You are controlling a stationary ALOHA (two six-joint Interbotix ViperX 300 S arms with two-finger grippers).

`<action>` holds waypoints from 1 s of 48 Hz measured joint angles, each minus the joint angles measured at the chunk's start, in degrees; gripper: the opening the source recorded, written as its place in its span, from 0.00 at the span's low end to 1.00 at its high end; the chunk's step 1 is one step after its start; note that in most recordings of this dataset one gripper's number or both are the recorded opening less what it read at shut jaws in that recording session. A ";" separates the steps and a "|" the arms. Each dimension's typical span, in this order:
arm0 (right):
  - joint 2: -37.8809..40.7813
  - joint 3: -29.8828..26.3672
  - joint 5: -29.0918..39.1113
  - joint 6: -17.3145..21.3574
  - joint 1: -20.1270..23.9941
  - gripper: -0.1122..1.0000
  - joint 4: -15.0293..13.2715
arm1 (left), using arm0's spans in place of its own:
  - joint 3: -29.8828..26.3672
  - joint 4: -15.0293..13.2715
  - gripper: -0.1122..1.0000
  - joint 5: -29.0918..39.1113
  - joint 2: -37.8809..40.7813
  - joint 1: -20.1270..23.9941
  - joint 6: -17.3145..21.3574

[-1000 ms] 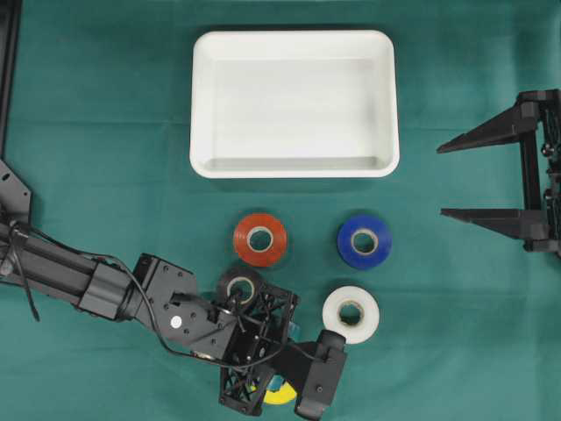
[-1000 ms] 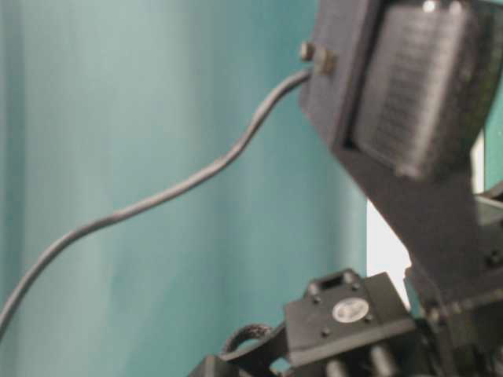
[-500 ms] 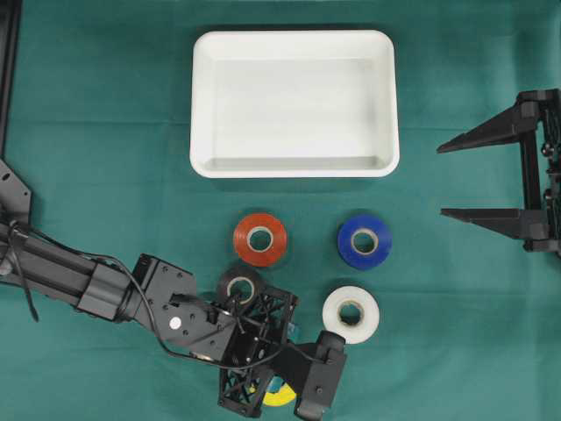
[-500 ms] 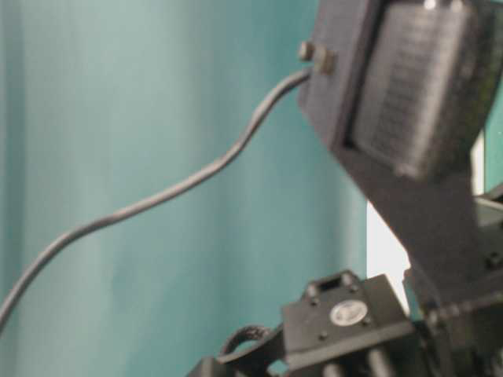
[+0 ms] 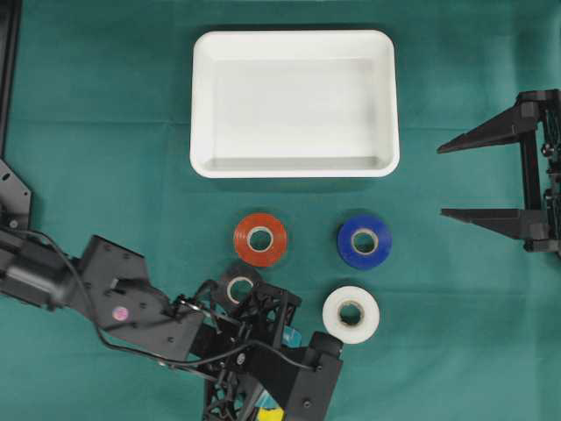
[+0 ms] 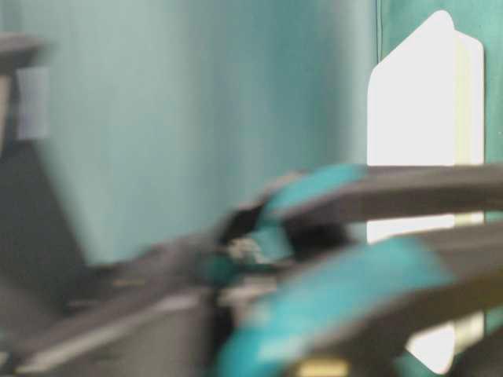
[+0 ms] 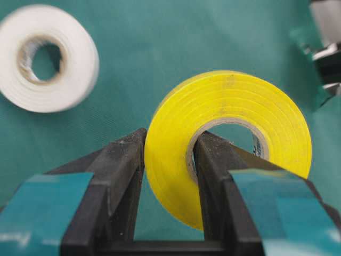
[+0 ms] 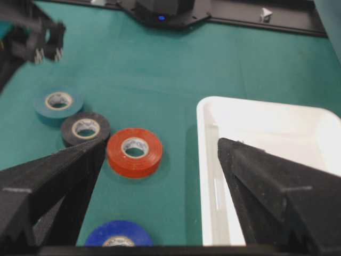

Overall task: Pick up the tape from a random location and place it into the white case.
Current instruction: 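Close the left gripper on the yellow tape roll and lift it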

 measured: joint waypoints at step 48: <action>-0.26 -0.70 2.81 0.00 0.00 0.91 0.00 | -8.88 0.70 0.31 18.28 -11.16 0.70 -0.09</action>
